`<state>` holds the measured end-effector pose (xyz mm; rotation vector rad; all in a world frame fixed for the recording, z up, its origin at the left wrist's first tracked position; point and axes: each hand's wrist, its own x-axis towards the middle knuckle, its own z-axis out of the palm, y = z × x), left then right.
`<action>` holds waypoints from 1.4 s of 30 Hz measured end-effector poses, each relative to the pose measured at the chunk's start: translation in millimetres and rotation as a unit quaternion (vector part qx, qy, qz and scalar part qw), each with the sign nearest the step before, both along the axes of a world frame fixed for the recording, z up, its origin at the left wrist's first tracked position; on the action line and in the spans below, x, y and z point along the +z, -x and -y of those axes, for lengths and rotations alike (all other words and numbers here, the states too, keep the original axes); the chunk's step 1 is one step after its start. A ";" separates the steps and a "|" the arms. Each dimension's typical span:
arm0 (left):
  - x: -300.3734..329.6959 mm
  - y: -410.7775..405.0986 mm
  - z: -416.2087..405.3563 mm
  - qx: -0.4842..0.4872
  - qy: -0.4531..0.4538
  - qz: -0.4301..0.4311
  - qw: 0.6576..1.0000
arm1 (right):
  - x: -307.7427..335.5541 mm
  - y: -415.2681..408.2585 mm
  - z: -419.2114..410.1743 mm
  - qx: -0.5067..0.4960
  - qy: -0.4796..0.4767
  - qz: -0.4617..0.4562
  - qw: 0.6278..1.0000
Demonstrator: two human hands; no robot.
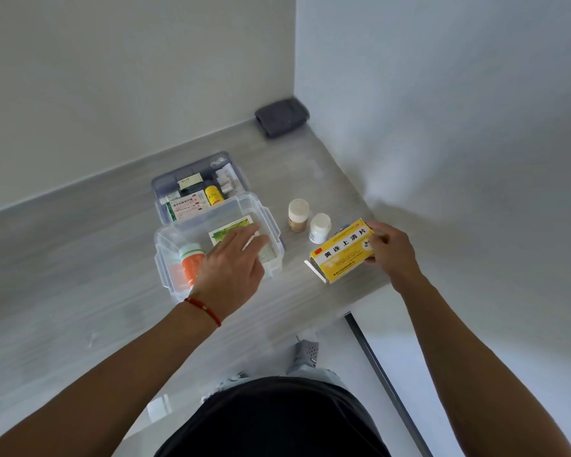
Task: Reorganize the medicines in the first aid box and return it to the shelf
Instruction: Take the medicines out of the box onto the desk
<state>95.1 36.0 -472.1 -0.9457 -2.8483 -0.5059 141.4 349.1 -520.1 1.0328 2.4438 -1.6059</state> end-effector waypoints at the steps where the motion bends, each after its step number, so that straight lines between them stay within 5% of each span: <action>1: -2.1 -0.5 5.0 0.013 0.001 0.005 1.000 | -0.7 2.1 2.4 0.005 -0.021 0.005 1.000; 6: -13.6 2.0 31.7 0.099 -0.003 0.042 0.994 | -0.7 9.9 8.4 0.026 -0.139 0.039 0.989; 11: -18.9 18.8 48.4 0.219 -0.023 0.185 0.958 | 12.5 12.4 19.9 0.077 -0.287 0.014 0.955; 14: -19.9 31.6 46.2 0.233 -0.042 0.258 0.937 | 33.1 19.3 54.4 0.093 -0.261 -0.125 0.953; 18: -30.0 44.0 38.4 0.212 -0.032 0.300 0.930 | 54.2 31.5 111.3 0.235 -0.210 -0.247 0.916; 22: -42.1 53.2 34.0 0.145 -0.002 0.349 0.926 | 56.9 40.4 132.4 0.275 -0.208 -0.236 0.909; 26: -49.1 60.1 28.6 0.071 0.092 0.301 0.946 | 56.0 36.8 130.7 0.258 -0.212 -0.238 0.912; 35: -54.2 68.2 21.2 0.061 0.120 0.265 0.955 | 53.6 26.6 124.2 0.247 -0.222 -0.243 0.912; 38: -53.3 65.6 22.6 0.172 0.009 0.254 0.952 | 53.0 25.8 125.7 0.251 -0.224 -0.238 0.911; 42: -51.3 66.2 20.5 0.326 -0.029 0.323 0.888 | 53.7 27.3 129.1 0.254 -0.225 -0.234 0.911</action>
